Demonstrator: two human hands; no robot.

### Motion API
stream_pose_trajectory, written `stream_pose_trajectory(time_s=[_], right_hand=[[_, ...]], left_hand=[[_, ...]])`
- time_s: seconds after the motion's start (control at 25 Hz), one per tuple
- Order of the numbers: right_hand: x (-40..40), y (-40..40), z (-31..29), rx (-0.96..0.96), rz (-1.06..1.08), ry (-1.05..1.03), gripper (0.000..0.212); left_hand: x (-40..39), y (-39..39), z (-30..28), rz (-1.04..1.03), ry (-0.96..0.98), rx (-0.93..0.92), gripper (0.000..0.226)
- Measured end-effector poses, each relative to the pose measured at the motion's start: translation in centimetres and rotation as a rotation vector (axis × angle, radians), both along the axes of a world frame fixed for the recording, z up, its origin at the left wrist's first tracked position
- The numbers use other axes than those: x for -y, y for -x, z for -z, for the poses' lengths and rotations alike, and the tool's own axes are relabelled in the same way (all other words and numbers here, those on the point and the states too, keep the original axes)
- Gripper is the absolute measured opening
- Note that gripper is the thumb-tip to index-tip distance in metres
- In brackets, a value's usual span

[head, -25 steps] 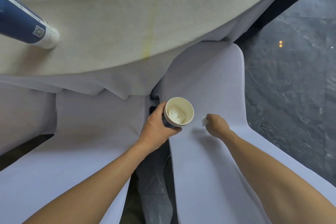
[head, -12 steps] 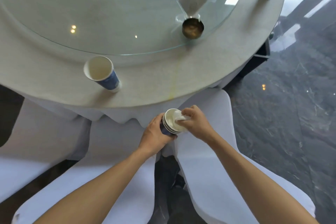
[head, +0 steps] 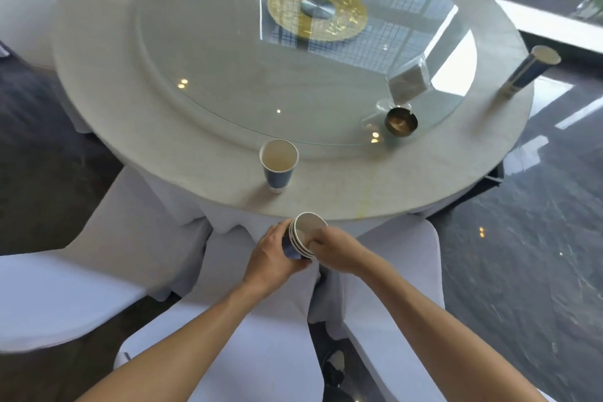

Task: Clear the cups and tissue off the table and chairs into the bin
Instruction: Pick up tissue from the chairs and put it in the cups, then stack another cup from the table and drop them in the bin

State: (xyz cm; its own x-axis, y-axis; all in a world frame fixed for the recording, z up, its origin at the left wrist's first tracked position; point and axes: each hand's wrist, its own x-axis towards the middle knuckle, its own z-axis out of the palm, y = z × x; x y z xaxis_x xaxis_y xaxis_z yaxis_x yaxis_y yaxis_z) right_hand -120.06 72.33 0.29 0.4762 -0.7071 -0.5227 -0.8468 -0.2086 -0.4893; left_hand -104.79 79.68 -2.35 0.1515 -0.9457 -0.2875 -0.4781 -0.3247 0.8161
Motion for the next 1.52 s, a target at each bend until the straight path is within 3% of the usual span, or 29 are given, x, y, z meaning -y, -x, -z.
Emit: stream_pose_trajectory(time_s=[0.16, 0.28, 0.4, 0.56, 0.6, 0.68, 0.76, 0.8, 1.04, 1.24, 1.52], right_hand=[[-0.6, -4.0, -1.3, 0.276, 0.095, -0.180, 0.029], [-0.8, -6.6, -2.0, 0.319, 0.067, -0.257, 0.025], [-0.4, -8.3, -2.2, 0.329, 0.109, -0.040, 0.034], [1.2, -9.5, -2.1, 0.300, 0.502, 0.251, 0.016], [1.9, -9.7, -1.7, 0.287, 0.611, 0.254, 0.023], [3.9, -10.1, -0.2, 0.272, 0.728, 0.172, 0.062], [5.8, -10.4, 1.3, 0.303, 0.725, 0.123, 0.095], [6.5, -10.7, 1.9, 0.339, 0.710, 0.133, 0.098], [9.2, -12.6, 3.6, 0.546, 0.749, 0.132, 0.072], [10.7, -13.6, 6.5, 0.464, 0.702, 0.071, 0.071], [9.4, -15.5, 7.6, 0.365, 0.611, 0.153, 0.061]], left_hand=[[-0.9, -3.7, -0.2, -0.046, 0.027, 0.004, 0.080], [-1.9, -6.4, 0.4, -0.116, 0.001, -0.018, 0.078], [-2.1, -8.3, 1.0, -0.202, -0.016, -0.046, 0.069], [-1.8, -10.1, 0.9, -0.280, -0.036, -0.121, 0.071], [-1.6, -10.6, 1.0, -0.300, -0.028, -0.134, 0.077], [-1.0, -11.6, 1.0, -0.318, -0.004, -0.130, 0.082], [-0.4, -12.6, 0.7, -0.327, -0.013, -0.140, 0.075], [-0.1, -13.1, 0.4, -0.338, -0.013, -0.147, 0.070], [0.5, -16.0, -0.7, -0.392, 0.054, -0.183, 0.063], [0.9, -17.3, -2.2, -0.384, 0.081, -0.160, 0.065], [1.6, -18.5, -3.7, -0.460, 0.165, -0.224, 0.073]])
